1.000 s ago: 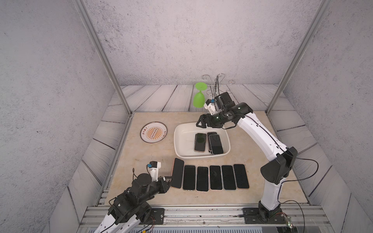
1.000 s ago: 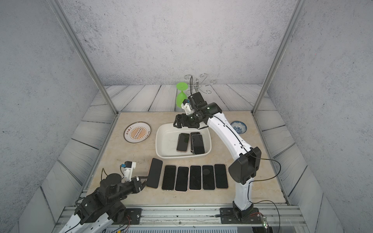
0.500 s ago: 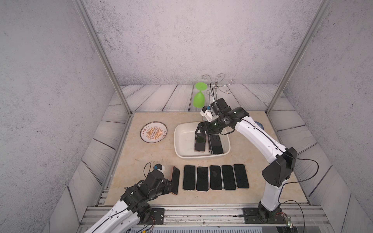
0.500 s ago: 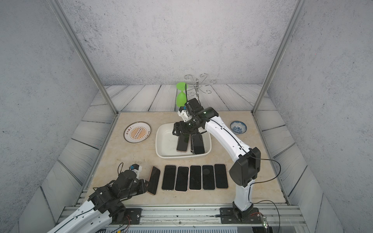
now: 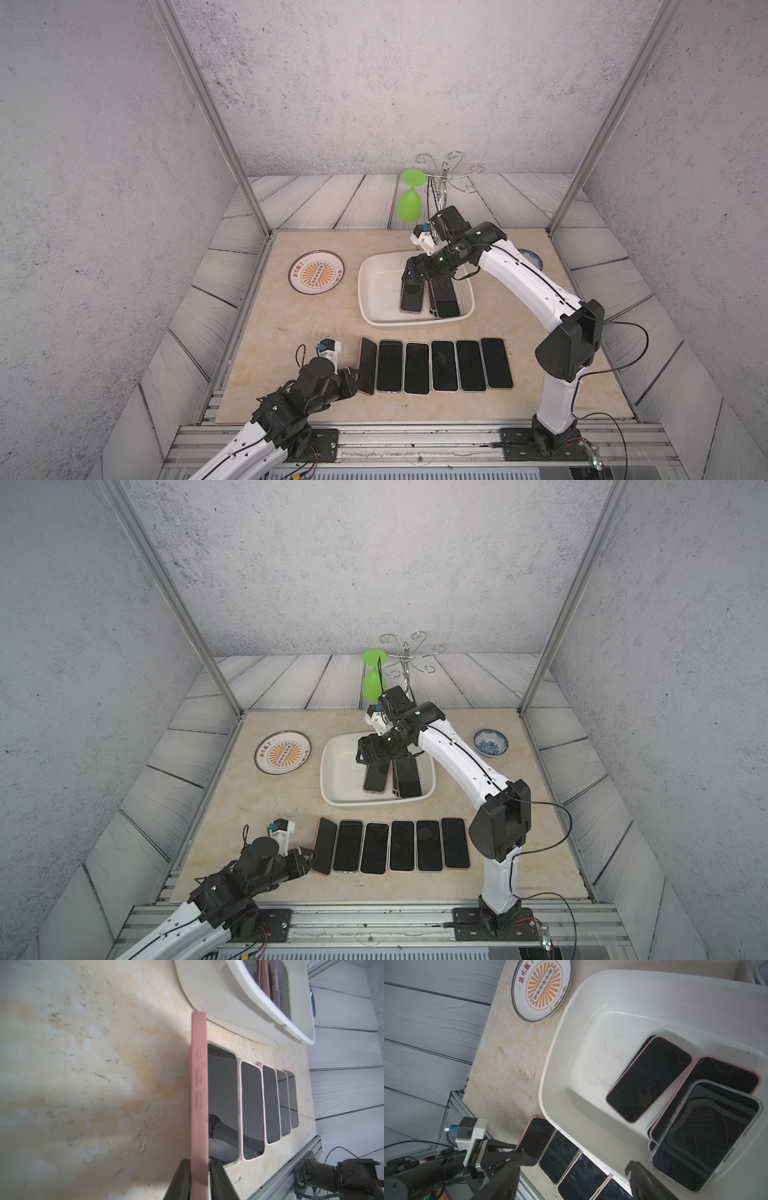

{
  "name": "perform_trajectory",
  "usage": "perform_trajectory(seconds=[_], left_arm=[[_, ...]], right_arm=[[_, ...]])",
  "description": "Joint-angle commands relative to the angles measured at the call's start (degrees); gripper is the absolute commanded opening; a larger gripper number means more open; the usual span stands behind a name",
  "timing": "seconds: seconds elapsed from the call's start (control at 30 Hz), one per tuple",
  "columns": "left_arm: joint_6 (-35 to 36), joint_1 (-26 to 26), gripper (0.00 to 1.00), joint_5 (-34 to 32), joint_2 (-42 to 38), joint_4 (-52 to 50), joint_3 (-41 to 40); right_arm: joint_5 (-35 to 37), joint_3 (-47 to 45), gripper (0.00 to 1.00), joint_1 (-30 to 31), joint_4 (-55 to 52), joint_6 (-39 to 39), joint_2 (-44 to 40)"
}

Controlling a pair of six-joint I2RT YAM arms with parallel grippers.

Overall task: Take the phone out of the storage box
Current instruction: Place the phone at the center of the board.

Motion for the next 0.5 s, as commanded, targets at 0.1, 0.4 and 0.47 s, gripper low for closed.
perform_trajectory(seconds=[0.1, 0.4, 0.47], left_arm=[[-1.7, 0.0, 0.97, -2.1, -1.2, -9.1, -3.1], [-1.7, 0.0, 0.98, -3.3, 12.5, -0.9, -2.1], [-1.3, 0.1, 0.98, -3.3, 16.3, 1.7, -1.7]], right_arm=[[2.1, 0.0, 0.87, -0.2, -2.6, -0.8, 4.2], [10.2, 3.9, 0.87, -1.7, -5.7, -0.3, 9.5], [10.2, 3.4, 0.87, -2.2, -5.5, -0.3, 9.8]])
